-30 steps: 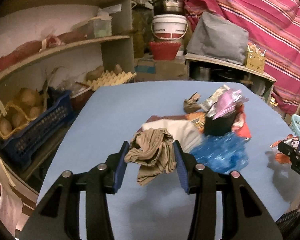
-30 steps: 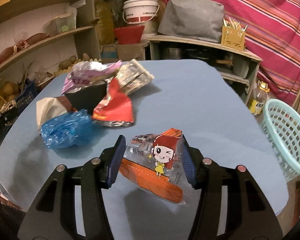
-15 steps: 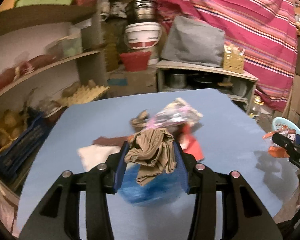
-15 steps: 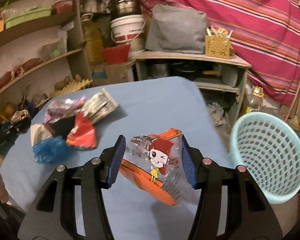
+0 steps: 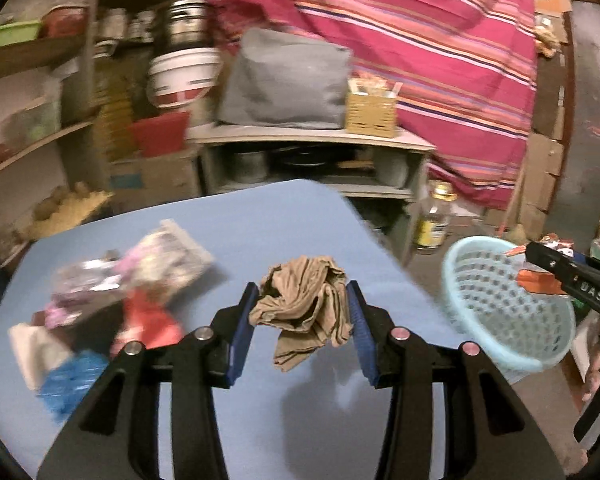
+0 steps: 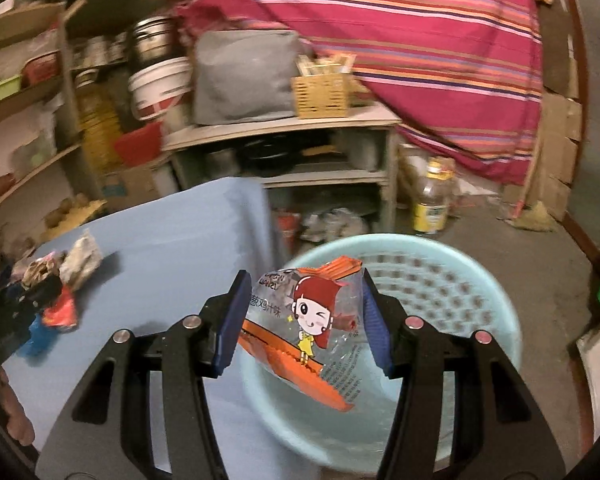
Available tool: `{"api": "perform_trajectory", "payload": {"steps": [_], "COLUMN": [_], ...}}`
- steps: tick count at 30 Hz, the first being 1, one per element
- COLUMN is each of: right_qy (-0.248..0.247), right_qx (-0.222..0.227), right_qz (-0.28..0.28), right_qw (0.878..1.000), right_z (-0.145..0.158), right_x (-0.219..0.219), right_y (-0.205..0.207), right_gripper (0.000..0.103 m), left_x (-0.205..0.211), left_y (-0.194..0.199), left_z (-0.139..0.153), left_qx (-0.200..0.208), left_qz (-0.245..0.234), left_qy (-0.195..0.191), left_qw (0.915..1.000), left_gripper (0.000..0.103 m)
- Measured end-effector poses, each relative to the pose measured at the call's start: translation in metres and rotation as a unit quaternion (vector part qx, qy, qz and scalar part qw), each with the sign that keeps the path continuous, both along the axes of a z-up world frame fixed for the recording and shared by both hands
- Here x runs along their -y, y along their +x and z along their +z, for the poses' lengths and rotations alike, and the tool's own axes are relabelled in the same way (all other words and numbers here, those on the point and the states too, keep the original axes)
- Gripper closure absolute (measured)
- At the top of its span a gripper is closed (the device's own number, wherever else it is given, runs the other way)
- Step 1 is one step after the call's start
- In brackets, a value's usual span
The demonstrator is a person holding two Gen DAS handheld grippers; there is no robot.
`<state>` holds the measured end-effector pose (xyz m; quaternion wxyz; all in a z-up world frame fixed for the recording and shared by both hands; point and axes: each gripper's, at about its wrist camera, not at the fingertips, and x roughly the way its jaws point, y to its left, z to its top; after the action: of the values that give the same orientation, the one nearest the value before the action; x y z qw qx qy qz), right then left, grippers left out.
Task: Collect trash
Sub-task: 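Carry the cloth and snack bag over the light-blue basket with both grippers, then open the left gripper then the right gripper, dropping both items into the basket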
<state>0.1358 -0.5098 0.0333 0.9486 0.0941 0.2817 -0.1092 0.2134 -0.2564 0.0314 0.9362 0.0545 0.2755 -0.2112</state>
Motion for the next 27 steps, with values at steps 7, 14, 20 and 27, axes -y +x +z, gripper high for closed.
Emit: {"api": "perform_trajectory", "payload": {"steps": [7, 14, 20, 27], "right_qy": [-0.005, -0.003, -0.009, -0.002], "right_qx": [-0.007, 0.005, 0.009, 0.013], "right_qz": [-0.029, -0.036, -0.041, -0.054], "right_qw": [1.000, 0.999, 0.999, 0.998], "right_z": [0.006, -0.007, -0.010, -0.013], "right_x": [0.056, 0.085, 0.100, 0.116], "right_y": [-0.019, -0.021, -0.021, -0.019], "right_gripper": [0.050, 0.050, 0.050, 0.050], "left_x": [0.083, 0.145, 0.177, 0.194], "left_y": [-0.008, -0.015, -0.007, -0.004], "left_z": [0.003, 0.007, -0.008, -0.018], "left_qx": [-0.005, 0.000, -0.014, -0.014], "left_qz": [-0.059, -0.103, -0.107, -0.106], "left_qy": [-0.031, -0.033, -0.030, -0.009], "left_qw": [0.9978, 0.9941, 0.9937, 0.9943], "left_gripper": [0.059, 0.058, 0.058, 0.058]}}
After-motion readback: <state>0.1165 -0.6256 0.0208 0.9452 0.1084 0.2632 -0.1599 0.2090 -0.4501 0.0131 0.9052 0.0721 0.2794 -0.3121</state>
